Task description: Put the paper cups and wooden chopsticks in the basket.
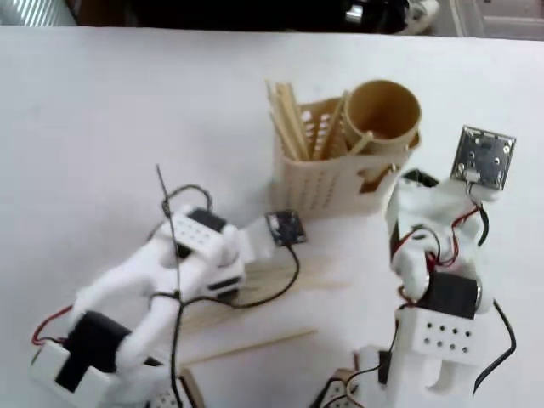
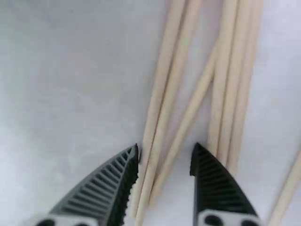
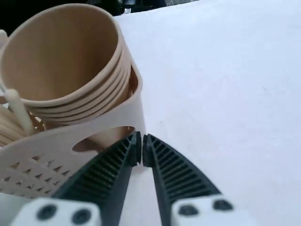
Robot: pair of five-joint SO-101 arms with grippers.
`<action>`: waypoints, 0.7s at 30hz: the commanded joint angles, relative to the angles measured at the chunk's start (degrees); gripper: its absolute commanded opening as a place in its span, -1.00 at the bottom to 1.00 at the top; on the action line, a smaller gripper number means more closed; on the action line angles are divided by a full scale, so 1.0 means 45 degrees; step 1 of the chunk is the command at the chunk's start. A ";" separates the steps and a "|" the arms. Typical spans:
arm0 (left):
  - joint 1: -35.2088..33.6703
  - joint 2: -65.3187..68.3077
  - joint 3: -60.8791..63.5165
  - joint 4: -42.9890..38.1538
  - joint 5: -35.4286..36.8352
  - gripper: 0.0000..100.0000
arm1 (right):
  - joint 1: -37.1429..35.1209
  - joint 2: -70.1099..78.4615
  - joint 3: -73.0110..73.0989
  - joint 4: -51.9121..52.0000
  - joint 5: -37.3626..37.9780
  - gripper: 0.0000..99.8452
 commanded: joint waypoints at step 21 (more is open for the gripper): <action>0.0694 -0.1788 -0.2032 0.1289 0.1680 -0.50 | 0.0459 -0.0303 -0.0098 -0.0010 0.0215 -0.96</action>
